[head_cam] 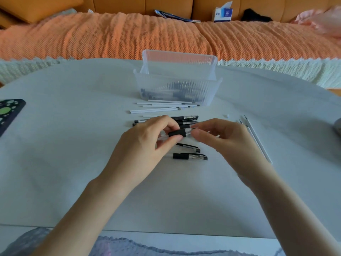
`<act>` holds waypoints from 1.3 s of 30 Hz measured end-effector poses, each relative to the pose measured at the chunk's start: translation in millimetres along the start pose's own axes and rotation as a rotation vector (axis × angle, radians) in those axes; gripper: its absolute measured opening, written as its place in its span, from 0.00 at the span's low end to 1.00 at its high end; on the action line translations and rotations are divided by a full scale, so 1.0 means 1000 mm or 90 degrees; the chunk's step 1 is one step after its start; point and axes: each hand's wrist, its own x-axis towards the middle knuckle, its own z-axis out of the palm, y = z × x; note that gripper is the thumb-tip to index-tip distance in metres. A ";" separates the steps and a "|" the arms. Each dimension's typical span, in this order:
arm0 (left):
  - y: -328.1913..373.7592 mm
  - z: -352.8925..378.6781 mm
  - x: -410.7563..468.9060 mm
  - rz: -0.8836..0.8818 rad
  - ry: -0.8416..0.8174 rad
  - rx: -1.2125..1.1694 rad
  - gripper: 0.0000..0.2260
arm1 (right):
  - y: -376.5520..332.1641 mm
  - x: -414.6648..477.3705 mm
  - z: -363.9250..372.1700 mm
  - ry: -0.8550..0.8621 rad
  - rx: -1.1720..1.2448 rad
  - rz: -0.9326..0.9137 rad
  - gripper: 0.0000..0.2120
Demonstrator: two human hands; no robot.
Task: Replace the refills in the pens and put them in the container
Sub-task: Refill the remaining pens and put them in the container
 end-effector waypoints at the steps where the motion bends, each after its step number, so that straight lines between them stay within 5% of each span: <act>1: 0.000 0.000 0.000 0.001 0.004 0.000 0.08 | 0.001 0.000 0.002 -0.002 0.052 0.025 0.02; 9: 0.002 0.000 0.001 -0.026 -0.015 -0.035 0.08 | -0.002 -0.002 0.007 0.001 0.243 0.065 0.02; 15: 0.001 0.000 -0.002 -0.035 -0.031 -0.007 0.07 | -0.007 0.009 -0.007 0.168 0.425 0.077 0.06; 20: 0.001 0.001 -0.002 -0.002 -0.043 0.028 0.09 | -0.007 0.016 -0.033 0.291 0.427 0.051 0.08; 23: 0.000 0.001 -0.003 0.004 -0.046 0.042 0.08 | -0.003 0.019 -0.044 0.327 0.341 0.022 0.07; 29: 0.000 0.000 -0.002 0.004 -0.050 0.042 0.08 | 0.014 0.024 -0.057 0.305 -0.151 0.026 0.04; 39: -0.001 0.000 -0.002 0.008 -0.056 0.034 0.09 | 0.026 0.024 -0.050 0.257 -0.378 0.061 0.04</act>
